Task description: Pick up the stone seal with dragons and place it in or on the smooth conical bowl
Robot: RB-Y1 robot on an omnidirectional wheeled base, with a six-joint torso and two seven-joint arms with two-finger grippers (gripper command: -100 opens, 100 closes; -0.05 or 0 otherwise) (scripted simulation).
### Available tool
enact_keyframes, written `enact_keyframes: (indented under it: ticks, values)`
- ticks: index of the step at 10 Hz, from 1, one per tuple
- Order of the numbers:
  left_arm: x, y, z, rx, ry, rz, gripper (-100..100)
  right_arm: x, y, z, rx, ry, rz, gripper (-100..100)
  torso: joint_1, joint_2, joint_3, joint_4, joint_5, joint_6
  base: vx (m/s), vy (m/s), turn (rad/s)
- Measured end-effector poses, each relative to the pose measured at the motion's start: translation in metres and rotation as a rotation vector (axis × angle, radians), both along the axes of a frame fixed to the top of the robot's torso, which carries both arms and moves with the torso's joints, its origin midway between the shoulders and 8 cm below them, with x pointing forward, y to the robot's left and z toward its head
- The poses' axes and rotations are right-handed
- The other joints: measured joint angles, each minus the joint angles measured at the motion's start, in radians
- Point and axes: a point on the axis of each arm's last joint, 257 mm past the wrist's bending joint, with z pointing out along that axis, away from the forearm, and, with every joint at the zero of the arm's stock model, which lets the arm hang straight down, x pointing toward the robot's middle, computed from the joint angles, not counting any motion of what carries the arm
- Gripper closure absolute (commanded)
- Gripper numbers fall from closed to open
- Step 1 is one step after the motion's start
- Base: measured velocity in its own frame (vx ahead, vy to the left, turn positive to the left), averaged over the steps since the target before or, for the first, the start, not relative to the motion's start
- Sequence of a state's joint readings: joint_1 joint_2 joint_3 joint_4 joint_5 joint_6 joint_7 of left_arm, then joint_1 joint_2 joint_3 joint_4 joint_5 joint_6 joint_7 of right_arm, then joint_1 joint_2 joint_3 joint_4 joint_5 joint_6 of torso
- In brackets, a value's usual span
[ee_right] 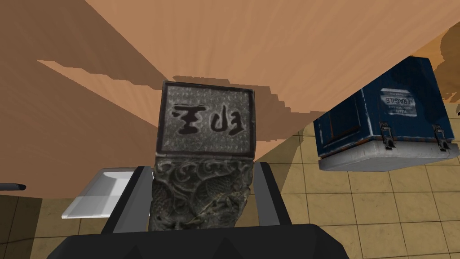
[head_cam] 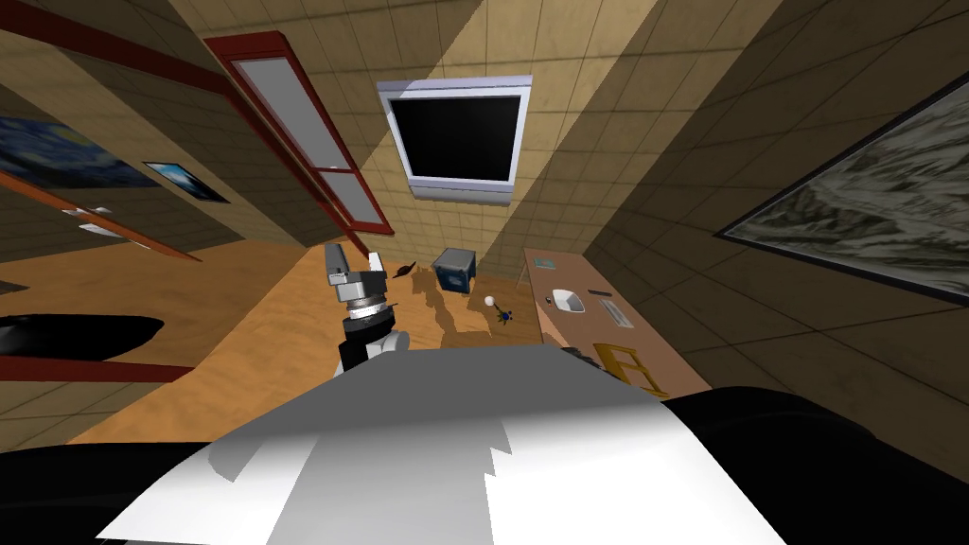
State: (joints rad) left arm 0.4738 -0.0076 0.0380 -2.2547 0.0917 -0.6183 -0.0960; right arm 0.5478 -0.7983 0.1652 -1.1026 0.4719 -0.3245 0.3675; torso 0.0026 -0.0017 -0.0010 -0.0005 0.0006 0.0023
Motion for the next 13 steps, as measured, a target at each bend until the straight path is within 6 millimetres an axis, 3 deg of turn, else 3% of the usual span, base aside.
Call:
enact_keyframes:
  ticks: [1,2,3,9,11,13]
  values:
    - [0.0,0.0,0.0,0.0,0.0,0.0,0,-0.003,-0.004,0.005,-0.001,0.004,0.007,100,0.002,0.0,0.0,0.0,0.0,0.0,0.002,0.028,-0.027]
    - [0.0,0.0,0.0,0.0,0.0,0.0,0,-0.004,-0.004,0.005,0.001,0.005,0.007,0,0.0,0.0,0.0,0.0,0.0,-0.001,0.0,0.006,0.002]
    - [0.0,0.0,0.0,0.0,0.0,0.0,0,-0.004,-0.004,0.005,0.001,0.005,0.007,100,-0.001,0.0,0.0,0.001,0.0,-0.001,0.154,-0.013,0.037]
    - [0.0,0.0,0.0,0.0,0.0,0.0,0,0.018,-0.03,0.033,-0.034,-0.057,0.006,100,0.0,-0.022,-0.011,-0.002,0.003,-0.004,0.274,0.007,0.017]
    - [0.0,0.0,0.0,0.0,0.0,0.0,0,0.01,-0.044,0.042,-0.057,-0.058,0.015,100,-0.001,-0.021,-0.011,-0.003,0.003,-0.004,0.311,0.007,-0.069]
    - [0.0,0.0,0.0,0.0,0.0,0.0,0,-0.012,-0.065,0.053,-0.093,-0.037,0.03,100,0.004,-0.019,-0.01,-0.003,0.003,-0.003,0.25,0.058,-0.106]
